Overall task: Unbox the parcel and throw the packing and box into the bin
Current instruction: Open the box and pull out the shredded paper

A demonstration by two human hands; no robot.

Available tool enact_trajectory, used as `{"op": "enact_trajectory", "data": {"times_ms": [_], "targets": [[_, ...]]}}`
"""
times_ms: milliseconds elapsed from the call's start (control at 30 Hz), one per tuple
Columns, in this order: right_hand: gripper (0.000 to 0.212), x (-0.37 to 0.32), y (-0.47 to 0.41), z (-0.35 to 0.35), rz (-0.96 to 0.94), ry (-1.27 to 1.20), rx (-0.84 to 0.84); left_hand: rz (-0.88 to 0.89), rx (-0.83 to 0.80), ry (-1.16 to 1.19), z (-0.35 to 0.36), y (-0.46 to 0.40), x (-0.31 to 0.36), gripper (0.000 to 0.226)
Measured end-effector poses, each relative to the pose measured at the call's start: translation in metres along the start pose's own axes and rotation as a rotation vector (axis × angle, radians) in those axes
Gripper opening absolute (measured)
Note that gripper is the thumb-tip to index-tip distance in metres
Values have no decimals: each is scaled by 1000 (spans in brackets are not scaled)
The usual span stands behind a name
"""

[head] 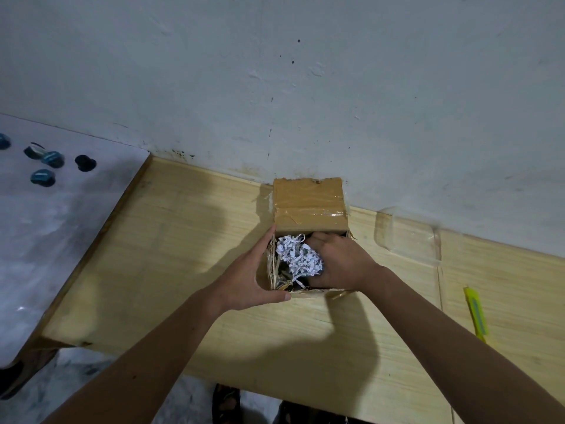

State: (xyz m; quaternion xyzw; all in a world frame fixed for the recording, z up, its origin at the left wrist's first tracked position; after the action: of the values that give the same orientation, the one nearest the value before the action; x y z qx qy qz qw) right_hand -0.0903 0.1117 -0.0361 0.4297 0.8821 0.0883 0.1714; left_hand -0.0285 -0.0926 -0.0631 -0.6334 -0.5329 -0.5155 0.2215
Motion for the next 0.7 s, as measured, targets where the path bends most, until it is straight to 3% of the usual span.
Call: {"op": "enact_trajectory", "data": {"times_ms": [200, 567, 700], "targets": [[80, 6, 20, -35, -47, -107, 124, 4, 19, 10, -1, 0, -1, 138], [55, 42, 85, -65, 46, -174, 226, -12, -11, 48, -4, -20, -2, 136], [56, 65, 119, -48, 131, -181, 217, 18, 11, 38, -6, -25, 1, 133]]}}
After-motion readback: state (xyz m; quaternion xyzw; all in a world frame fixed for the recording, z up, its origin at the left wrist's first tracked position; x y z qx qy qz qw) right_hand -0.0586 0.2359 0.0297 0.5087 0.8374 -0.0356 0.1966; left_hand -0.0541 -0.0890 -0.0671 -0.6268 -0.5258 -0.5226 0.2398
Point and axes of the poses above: each hand's wrist, its own y-axis away from the middle knuckle, its own z-axis out of the palm, x = y × z, the point moved 4 cm from there along -y, towards the middle knuckle, and after that the axes turned 2 degrees about -z, right-handed, at the moved point
